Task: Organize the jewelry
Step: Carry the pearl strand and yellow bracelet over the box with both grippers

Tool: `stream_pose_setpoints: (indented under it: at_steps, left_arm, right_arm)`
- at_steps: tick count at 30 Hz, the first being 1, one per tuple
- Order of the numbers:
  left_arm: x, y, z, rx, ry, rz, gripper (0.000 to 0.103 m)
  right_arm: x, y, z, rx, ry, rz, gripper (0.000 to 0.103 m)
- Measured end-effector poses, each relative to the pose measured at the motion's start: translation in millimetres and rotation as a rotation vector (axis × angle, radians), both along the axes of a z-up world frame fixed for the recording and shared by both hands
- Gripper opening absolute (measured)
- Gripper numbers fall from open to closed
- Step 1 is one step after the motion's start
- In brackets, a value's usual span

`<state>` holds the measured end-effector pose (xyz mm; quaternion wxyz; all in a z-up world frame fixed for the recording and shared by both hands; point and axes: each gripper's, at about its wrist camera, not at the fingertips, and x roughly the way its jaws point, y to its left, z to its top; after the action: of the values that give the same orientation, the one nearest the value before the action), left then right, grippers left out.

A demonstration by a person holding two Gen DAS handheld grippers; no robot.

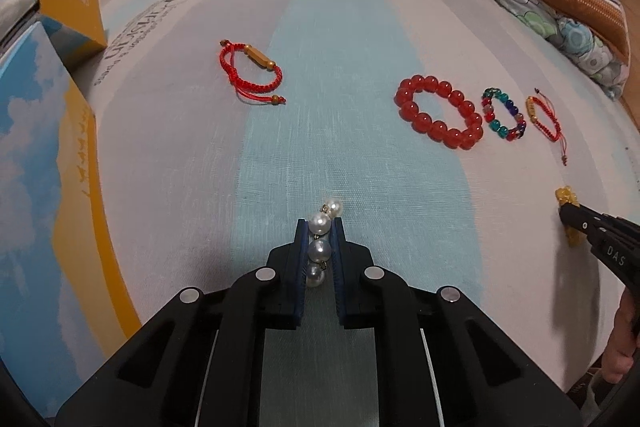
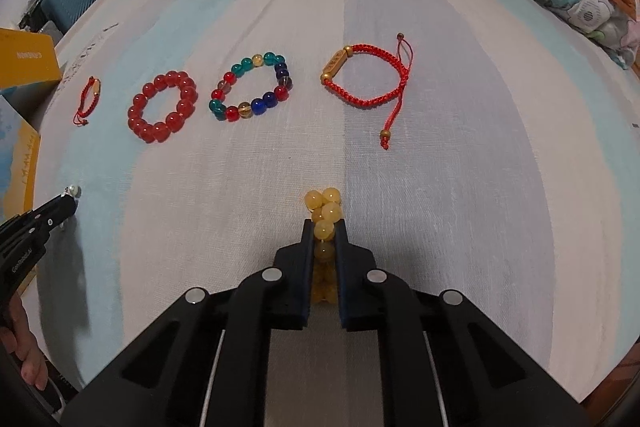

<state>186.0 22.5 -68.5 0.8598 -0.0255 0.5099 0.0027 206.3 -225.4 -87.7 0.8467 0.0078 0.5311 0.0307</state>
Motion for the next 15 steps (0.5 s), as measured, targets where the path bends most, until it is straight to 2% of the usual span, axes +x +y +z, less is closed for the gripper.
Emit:
stream_pose_setpoints:
  at_steps: [15]
  left_arm:
    - [-15, -4, 21, -0.002, -0.031, -0.020, 0.010]
  right_arm:
    - [-17, -2, 31, -0.003, -0.102, -0.021, 0.009]
